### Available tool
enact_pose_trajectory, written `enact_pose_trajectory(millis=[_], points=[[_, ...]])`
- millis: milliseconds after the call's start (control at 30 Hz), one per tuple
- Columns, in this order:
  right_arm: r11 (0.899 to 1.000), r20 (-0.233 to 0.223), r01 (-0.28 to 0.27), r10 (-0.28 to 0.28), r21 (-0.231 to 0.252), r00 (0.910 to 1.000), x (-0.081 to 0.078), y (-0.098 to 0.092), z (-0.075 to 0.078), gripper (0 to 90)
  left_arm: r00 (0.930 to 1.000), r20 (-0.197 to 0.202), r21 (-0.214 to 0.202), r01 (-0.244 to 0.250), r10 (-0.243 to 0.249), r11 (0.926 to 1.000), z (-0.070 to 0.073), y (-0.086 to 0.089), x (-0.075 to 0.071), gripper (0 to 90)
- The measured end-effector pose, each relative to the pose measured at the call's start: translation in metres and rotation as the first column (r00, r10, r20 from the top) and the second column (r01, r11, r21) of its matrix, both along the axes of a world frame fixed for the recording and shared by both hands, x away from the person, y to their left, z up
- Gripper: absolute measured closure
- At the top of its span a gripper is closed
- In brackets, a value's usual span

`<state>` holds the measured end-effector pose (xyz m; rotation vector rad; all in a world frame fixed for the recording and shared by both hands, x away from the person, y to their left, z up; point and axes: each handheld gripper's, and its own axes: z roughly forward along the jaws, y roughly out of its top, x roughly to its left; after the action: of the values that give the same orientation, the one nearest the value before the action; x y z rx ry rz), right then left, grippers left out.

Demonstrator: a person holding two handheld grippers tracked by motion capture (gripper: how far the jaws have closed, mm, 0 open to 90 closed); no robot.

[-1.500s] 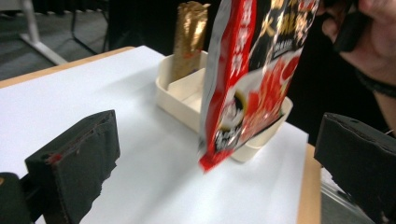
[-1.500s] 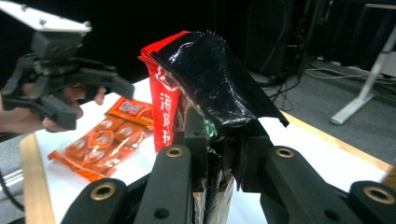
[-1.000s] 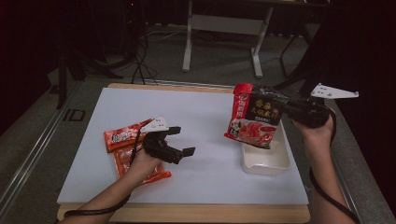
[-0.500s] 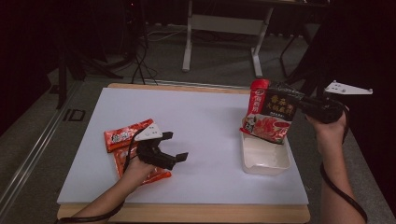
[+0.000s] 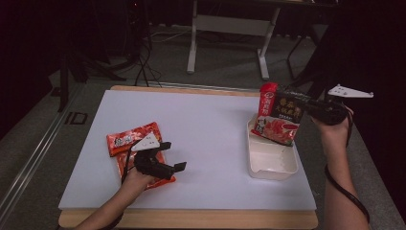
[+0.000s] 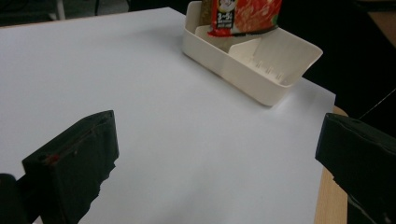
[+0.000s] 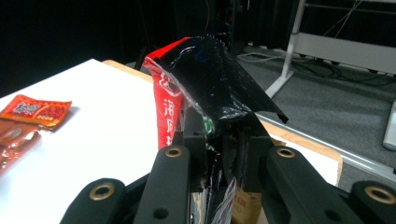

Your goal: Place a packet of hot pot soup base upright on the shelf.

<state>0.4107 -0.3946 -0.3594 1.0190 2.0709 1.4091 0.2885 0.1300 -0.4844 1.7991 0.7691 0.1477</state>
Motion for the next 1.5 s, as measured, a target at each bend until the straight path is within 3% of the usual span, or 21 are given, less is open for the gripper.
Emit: enact_pose_trajectory(millis=[333, 700, 767, 900, 1200, 1300, 1400, 1500], points=[[1.0, -0.023, -0.01, 0.011, 0.011, 0.9997, 0.009, 0.008, -0.025, 77.1, 0.9998, 0.005, 0.0, 0.018, -0.018, 0.9998, -0.004, -0.002, -0.001, 0.0], [0.999, -0.016, -0.007, 0.008, 0.046, 0.9998, -0.002, 0.005, -0.037, 76.3, 0.9997, 0.018, 0.002, 0.015, -0.015, 0.9999, -0.006, -0.002, 0.0, 0.0], [0.999, -0.034, -0.011, 0.012, 0.035, 0.9993, -0.004, 0.006, -0.047, 76.0, 0.9997, 0.018, -0.002, 0.014, -0.014, 0.9999, -0.007, -0.001, 0.0, 0.0], [0.998, -0.035, 0.004, -0.002, 0.066, 0.9994, -0.009, -0.001, -0.054, 75.8, 0.9997, 0.019, -0.004, 0.014, -0.014, 0.9999, -0.007, -0.001, 0.001, 0.0], [0.998, -0.069, 0.032, -0.028, 0.052, 0.9972, -0.014, -0.013, -0.062, 74.1, 0.9993, 0.024, 0.005, 0.029, -0.029, 0.9996, -0.009, -0.003, 0.002, 0.0], [0.999, -0.079, 0.042, -0.039, 0.035, 0.9961, -0.016, -0.012, -0.06, 69.8, 0.999, 0.03, 0.015, 0.034, -0.034, 0.9993, -0.009, -0.003, 0.002, 0.0], [0.997, -0.077, 0.062, -0.058, 0.048, 0.9953, -0.02, -0.012, -0.056, 60.1, 0.9985, 0.042, 0.022, 0.034, -0.035, 0.9992, -0.009, -0.002, 0.002, 0.0], [0.995, -0.059, 0.094, -0.092, 0.032, 0.994, -0.028, -0.011, -0.047, 48.7, 0.998, 0.049, 0.017, 0.04, -0.04, 0.9991, -0.008, -0.001, 0.002, 0.0]])
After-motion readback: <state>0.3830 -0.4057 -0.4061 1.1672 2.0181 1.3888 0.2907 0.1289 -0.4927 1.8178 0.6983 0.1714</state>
